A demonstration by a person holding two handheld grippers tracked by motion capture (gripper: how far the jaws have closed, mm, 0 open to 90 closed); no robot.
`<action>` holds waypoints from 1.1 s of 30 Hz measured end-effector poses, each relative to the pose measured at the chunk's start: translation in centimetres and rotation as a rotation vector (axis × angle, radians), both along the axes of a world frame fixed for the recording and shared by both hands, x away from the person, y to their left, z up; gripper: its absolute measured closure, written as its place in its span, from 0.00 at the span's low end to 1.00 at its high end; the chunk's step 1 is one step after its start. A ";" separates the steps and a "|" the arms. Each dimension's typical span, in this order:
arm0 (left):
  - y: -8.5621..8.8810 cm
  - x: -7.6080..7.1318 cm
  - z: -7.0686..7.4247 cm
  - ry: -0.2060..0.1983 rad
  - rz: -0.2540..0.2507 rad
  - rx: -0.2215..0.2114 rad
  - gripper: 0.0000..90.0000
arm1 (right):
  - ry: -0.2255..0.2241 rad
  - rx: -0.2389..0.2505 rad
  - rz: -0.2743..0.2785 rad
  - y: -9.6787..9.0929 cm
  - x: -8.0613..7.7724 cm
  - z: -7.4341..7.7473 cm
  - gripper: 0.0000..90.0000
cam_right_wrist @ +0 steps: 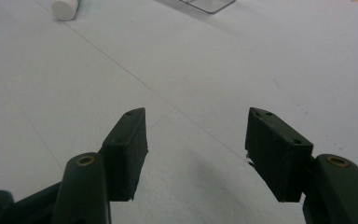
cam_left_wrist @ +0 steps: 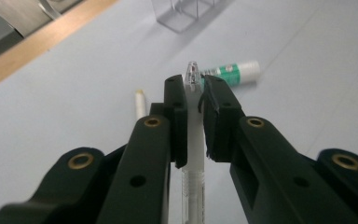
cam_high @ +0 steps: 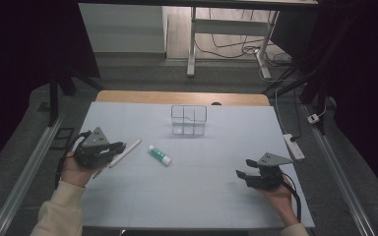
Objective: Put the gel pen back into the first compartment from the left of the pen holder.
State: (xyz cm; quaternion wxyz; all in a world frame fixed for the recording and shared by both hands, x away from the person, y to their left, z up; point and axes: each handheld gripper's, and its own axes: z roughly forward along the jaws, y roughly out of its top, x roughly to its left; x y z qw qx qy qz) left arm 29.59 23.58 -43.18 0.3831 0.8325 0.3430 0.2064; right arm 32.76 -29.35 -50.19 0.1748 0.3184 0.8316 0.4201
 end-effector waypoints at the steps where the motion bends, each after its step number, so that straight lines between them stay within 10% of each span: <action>1: 0.0 0.1 0.1 -0.004 0.003 -0.014 0.89 | 0.000 0.001 0.000 0.0 0.0 0.0 0.42; 18: 0.5 1.7 1.3 -0.048 0.050 -0.173 0.89 | 0.004 -0.008 -0.005 0.0 0.3 -0.4 0.42; 33: -0.4 3.6 2.0 -0.061 0.050 -0.194 0.89 | 0.007 -0.019 -0.011 -0.2 0.3 -0.5 0.42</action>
